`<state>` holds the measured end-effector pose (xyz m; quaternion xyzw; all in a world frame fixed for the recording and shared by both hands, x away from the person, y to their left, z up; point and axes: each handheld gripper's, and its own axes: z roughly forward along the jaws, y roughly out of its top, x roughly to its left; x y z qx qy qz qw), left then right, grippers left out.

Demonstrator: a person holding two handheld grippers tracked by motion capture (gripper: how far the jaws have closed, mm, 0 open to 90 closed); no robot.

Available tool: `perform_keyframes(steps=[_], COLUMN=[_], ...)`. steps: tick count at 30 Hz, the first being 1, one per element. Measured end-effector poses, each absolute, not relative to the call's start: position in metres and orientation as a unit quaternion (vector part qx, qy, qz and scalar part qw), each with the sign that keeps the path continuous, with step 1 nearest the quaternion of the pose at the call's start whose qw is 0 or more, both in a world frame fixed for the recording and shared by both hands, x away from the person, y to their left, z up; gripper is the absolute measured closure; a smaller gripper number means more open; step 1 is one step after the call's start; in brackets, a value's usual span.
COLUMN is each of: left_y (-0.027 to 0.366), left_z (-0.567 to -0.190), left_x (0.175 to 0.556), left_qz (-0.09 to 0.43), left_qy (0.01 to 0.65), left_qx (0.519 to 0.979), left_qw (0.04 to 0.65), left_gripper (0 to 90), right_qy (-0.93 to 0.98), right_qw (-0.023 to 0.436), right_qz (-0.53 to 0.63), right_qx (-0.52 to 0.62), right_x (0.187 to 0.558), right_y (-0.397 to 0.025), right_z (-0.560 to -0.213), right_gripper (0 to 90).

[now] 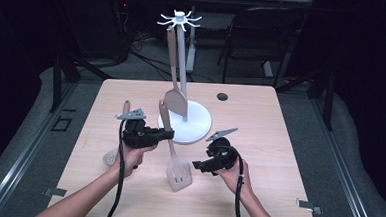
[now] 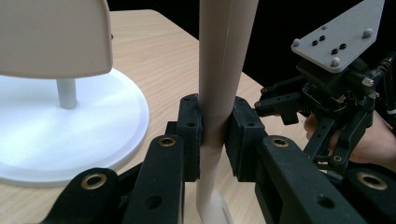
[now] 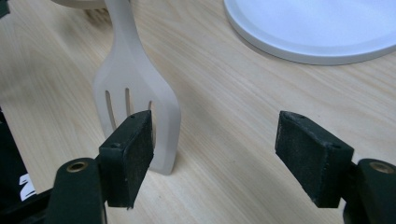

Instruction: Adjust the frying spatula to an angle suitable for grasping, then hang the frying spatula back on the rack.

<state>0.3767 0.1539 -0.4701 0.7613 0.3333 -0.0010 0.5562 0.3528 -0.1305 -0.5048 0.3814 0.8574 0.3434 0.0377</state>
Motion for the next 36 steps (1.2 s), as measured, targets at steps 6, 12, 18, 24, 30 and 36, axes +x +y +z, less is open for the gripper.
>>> perform_keyframes(steps=[6,12,18,24,30,36], left_y=[0.152,0.151,0.15,0.148,0.144,0.139], left_z=[-0.464,-0.458,-0.449,-0.436,-0.425,-0.416], left_x=[0.379,0.382,0.383,0.387,0.39,0.394], left_qz=[0.009,0.015,0.023,0.037,0.051,0.062], left_qy=[0.325,0.319,0.311,0.299,0.29,0.275], left_qx=[0.765,0.767,0.77,0.776,0.779,0.788], left_qw=[0.557,0.556,0.556,0.554,0.553,0.547], left_gripper=[77.2,77.2,77.2,77.2,77.2,77.2], right_qy=[0.854,0.849,0.848,0.848,0.846,0.844], right_qw=[0.04,0.043,0.047,0.045,0.048,0.061], right_qz=[0.342,0.34,0.339,0.335,0.336,0.334], right_qx=[0.39,0.401,0.405,0.408,0.412,0.415], right_x=[0.356,0.358,0.359,0.361,0.362,0.363], right_y=[-0.137,-0.143,-0.146,-0.148,-0.15,-0.152], right_z=[-0.505,-0.506,-0.506,-0.507,-0.507,-0.507], right_gripper=[27.2,27.2,27.4,27.4,27.5,27.0])
